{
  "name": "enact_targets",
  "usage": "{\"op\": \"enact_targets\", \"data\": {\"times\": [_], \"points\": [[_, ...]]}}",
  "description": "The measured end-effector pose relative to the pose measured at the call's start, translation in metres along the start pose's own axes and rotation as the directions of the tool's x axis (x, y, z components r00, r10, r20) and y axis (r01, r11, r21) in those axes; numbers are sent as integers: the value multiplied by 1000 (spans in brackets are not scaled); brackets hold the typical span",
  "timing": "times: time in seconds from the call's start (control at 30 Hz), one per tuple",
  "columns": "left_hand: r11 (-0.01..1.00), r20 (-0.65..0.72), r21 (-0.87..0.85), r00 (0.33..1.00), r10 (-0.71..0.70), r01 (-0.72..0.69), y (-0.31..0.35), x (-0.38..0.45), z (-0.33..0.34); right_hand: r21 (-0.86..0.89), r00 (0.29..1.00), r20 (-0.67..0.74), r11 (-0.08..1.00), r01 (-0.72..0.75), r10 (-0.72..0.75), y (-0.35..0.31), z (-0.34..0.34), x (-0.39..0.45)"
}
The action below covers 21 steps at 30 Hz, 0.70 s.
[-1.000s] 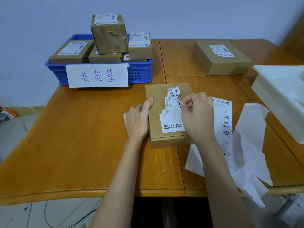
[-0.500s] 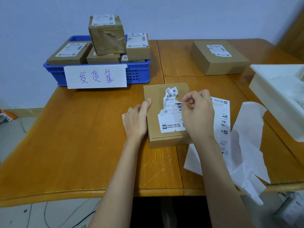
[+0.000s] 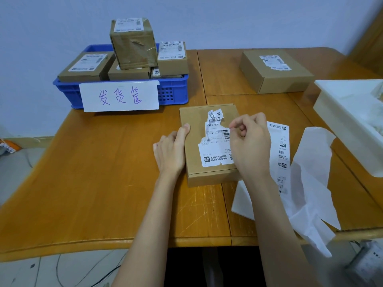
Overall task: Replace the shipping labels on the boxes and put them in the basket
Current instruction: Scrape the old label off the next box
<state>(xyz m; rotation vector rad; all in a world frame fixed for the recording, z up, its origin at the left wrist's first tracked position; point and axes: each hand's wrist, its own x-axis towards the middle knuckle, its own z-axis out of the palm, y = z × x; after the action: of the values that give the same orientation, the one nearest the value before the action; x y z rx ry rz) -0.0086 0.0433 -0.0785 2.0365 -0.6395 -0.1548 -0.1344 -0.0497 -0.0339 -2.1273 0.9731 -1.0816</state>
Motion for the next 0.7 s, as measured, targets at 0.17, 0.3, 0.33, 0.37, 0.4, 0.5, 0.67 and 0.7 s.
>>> {"op": "enact_targets", "data": {"times": [0.17, 0.3, 0.33, 0.37, 0.4, 0.5, 0.67, 0.7], "points": [[999, -7, 32, 1000, 31, -30, -2, -1, 0, -50, 999, 27, 998, 25, -24, -1, 3, 2], [992, -12, 97, 997, 77, -75, -5, -3, 0, -76, 999, 36, 996, 38, -35, 0, 2, 2], [992, -14, 104, 997, 77, -75, -5, -3, 0, -82, 999, 38, 996, 38, -35, 0, 2, 2], [992, -11, 107, 997, 71, -70, -5, -3, 0, -84, 999, 41, 996, 35, -31, -1, 2, 1], [992, -5, 111, 998, 67, -66, -5, -3, -1, -90, 998, 49, 995, 35, -31, -2, 2, 0], [991, 1, 117, 998, 62, -61, -5, -2, -1, -169, 995, 65, 982, 85, -75, -4, 3, -7], [996, 3, 80, 999, 50, -50, -3, -3, -1, -37, 1000, -20, 999, 11, -12, -1, 1, -7], [994, 4, 88, 998, 62, -62, -3, -4, -2, -42, 1000, -18, 999, 19, -20, 0, 1, -7]]}}
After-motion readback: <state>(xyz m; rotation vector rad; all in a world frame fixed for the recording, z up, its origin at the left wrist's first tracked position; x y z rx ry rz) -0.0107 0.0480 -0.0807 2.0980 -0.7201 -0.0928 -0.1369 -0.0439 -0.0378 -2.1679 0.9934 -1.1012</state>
